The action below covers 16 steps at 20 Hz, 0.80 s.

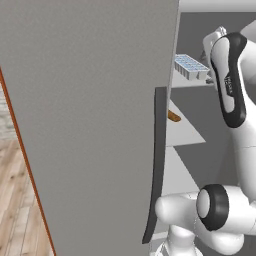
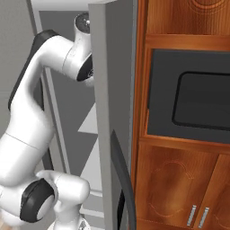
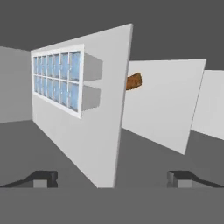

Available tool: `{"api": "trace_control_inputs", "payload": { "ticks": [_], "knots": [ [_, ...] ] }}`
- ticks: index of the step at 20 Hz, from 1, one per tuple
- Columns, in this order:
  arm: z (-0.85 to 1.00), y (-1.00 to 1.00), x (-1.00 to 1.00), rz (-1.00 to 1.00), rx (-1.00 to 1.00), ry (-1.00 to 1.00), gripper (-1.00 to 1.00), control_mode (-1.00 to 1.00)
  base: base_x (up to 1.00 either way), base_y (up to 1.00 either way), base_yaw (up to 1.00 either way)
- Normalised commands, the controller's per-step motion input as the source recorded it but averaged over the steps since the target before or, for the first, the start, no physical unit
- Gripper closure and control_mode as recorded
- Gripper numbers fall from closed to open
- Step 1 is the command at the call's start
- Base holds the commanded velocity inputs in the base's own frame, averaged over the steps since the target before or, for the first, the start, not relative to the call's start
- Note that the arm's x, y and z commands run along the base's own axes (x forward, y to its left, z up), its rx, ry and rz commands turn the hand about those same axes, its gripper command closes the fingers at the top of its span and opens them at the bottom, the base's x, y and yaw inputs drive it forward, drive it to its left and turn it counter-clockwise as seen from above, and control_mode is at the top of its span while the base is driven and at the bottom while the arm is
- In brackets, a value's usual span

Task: Open the freezer door, pick up the ice cube tray from the freezer, and place it on the dining counter.

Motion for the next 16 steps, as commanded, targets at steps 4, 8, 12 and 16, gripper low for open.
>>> {"api": "trace_control_inputs", "payload": {
  "ticks": [4,8,12,16],
  "knots": [
    [-0.03,-0.40,0.35,-0.04,0.08,-0.08,-1.00,-1.00,0.00,0.00,0.00],
    [-0.26,-0.14,0.21,-0.04,0.00,-0.09,-1.00,-1.00,0.00,0.00,0.00],
    [-0.31,-0.01,0.21,-0.04,0.00,-0.13,-1.00,-1.00,0.00,0.00,0.00],
    [-0.19,0.00,0.37,-0.02,0.01,-0.13,-1.00,-1.00,0.00,0.00,0.00]
  ]
}}
